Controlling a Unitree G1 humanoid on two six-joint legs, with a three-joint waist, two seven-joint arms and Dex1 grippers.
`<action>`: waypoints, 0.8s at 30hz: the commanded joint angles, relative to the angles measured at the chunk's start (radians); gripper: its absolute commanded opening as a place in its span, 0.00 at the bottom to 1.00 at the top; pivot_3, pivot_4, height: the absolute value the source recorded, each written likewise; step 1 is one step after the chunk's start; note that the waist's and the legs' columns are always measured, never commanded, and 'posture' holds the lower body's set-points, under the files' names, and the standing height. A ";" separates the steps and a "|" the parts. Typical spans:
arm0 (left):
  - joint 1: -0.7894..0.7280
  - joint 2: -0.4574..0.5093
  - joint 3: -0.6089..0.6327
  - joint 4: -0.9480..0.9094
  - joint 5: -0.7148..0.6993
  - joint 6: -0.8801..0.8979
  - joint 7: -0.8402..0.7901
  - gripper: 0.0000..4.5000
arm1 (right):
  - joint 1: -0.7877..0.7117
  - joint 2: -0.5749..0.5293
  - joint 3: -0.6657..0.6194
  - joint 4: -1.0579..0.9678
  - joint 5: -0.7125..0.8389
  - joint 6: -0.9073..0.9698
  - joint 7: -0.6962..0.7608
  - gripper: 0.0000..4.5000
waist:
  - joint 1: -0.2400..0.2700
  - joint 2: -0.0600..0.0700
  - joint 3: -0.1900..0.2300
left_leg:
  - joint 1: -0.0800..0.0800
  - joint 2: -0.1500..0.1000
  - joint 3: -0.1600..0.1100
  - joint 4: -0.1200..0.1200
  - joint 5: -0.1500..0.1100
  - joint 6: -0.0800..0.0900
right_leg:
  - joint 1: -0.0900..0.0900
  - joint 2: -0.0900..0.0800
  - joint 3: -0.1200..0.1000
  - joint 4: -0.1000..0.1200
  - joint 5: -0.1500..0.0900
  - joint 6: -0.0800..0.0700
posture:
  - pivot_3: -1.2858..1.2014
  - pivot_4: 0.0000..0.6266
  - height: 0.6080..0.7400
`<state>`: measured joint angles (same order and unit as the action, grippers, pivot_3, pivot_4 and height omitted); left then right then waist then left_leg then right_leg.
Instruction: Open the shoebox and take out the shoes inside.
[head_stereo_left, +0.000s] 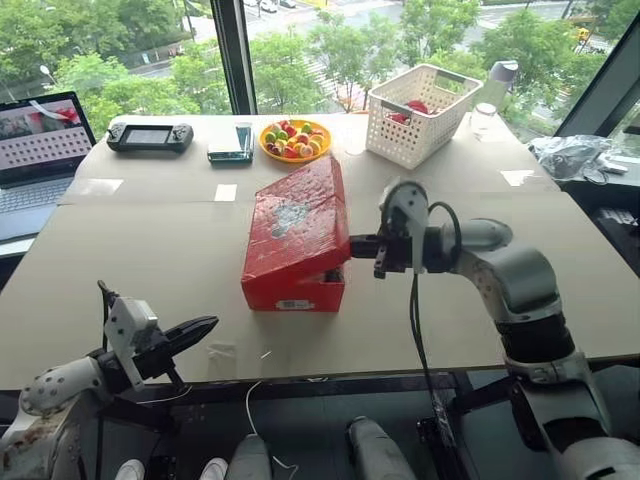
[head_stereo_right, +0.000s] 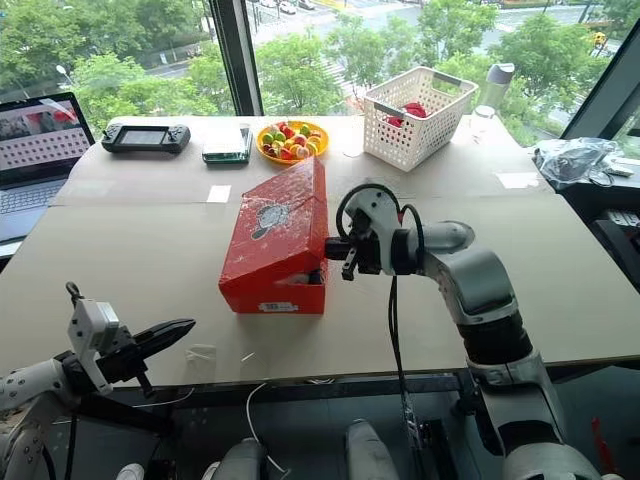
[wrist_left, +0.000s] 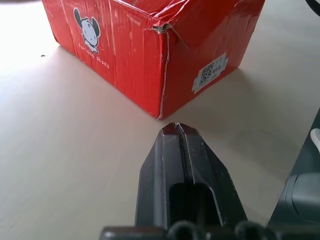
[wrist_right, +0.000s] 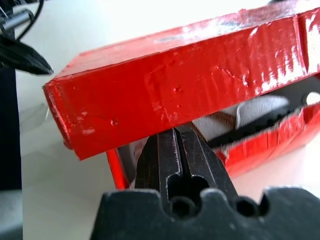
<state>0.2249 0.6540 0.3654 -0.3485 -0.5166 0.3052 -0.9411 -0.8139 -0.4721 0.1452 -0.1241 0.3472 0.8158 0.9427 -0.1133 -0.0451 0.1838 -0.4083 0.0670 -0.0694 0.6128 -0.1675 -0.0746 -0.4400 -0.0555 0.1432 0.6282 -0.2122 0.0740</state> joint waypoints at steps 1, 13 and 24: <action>-0.014 -0.005 -0.011 -0.008 -0.002 -0.019 0.015 0.00 | -0.123 0.043 0.023 0.056 -0.010 -0.003 -0.031 0.00 | -0.005 0.000 0.000 | 0.000 0.000 0.000 0.000 0.000 0.000 | 0.000 0.000 0.000 0.000 0.000 0.000 | 0.52 0.24 1.00; -0.029 -0.021 -0.043 -0.011 0.003 -0.029 0.041 0.00 | -0.634 0.454 -0.176 0.626 0.030 -0.250 -0.293 0.00 | -0.030 0.000 0.000 | -0.004 0.002 -0.002 -0.005 0.000 0.000 | -0.004 0.002 -0.002 0.002 0.002 0.004 | 0.52 0.24 1.00; 0.027 -0.054 -0.020 -0.170 -0.097 0.083 0.161 0.00 | -0.261 0.268 -0.068 0.401 -0.096 -0.169 -0.296 0.00 | 0.001 -0.001 -0.001 | -0.008 0.002 -0.005 -0.004 -0.001 -0.001 | -0.004 -0.001 -0.009 0.002 0.000 0.003 | 0.52 0.24 1.00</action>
<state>0.2794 0.5923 0.3173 -0.4645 -0.5516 0.3453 -0.8069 -1.0883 -0.1741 0.0869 0.4159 0.2494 0.6252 0.6499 -0.1122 -0.0461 0.1831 -0.4159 0.0688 -0.0754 0.6084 -0.1684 -0.0759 -0.4441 -0.0555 0.1339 0.6317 -0.2133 0.0769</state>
